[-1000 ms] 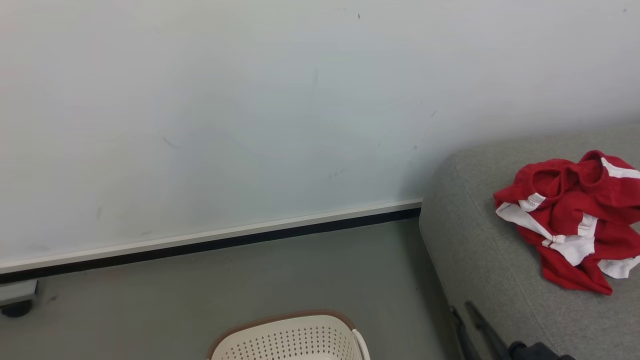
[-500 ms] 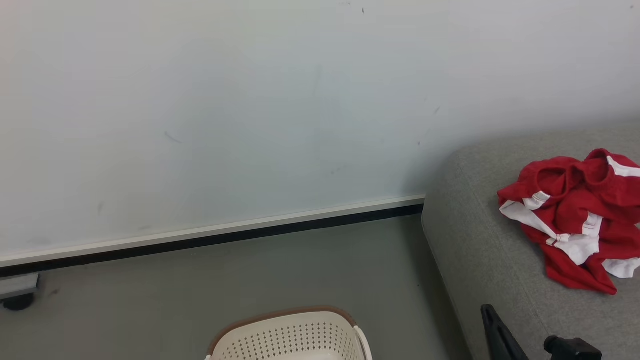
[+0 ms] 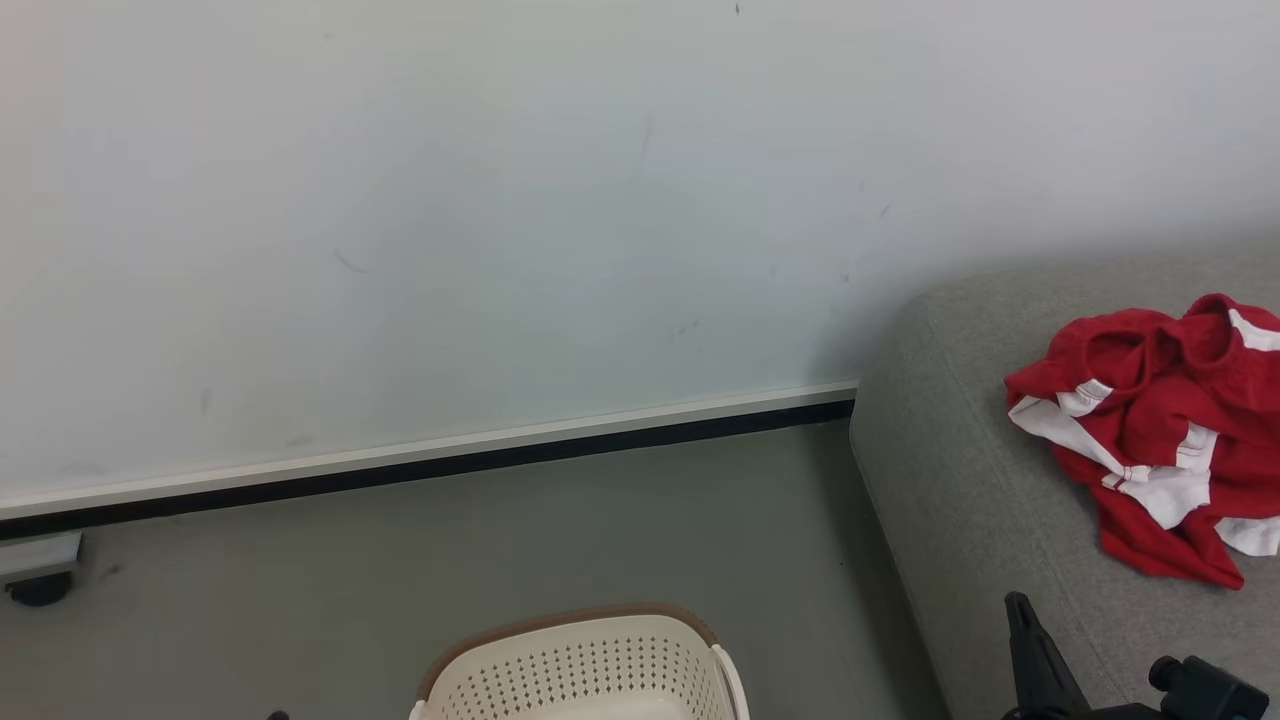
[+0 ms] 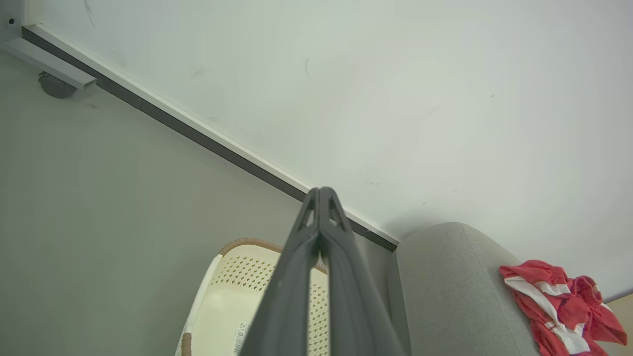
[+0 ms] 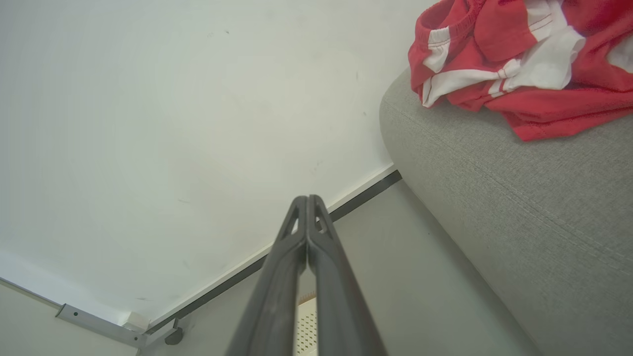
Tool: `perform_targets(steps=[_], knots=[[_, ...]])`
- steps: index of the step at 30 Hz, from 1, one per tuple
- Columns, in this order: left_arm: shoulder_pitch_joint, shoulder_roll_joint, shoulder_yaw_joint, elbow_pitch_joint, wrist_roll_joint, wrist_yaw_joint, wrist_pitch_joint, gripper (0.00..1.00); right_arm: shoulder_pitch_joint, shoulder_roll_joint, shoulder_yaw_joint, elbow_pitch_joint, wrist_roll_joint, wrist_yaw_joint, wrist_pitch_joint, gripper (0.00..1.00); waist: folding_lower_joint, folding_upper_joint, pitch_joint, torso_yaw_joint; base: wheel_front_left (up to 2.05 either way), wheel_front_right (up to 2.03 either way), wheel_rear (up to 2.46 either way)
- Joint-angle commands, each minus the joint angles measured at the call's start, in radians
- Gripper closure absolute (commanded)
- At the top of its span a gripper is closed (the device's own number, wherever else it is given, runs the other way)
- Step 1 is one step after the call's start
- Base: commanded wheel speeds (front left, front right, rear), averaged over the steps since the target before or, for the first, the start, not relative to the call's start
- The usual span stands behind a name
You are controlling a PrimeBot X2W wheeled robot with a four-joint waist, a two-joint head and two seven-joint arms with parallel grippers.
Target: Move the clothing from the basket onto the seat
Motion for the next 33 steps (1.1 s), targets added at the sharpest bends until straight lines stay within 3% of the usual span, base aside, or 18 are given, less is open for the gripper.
perform_targets(steps=[1,33], knots=[[-0.030,0.010,0.001,-0.002,-0.042,-0.010,0.006,1.00,-0.035,0.001,-0.014,-0.009,0.046,0.000,0.008,1.00,0.0000,0.0000,0.002,0.001,0.00,0.00,0.00],[-0.122,0.019,-0.004,0.076,-0.441,-0.061,0.082,1.00,-0.086,0.026,-0.129,0.030,0.452,0.000,0.110,1.00,0.0000,0.0000,0.030,0.019,0.00,0.00,0.00]])
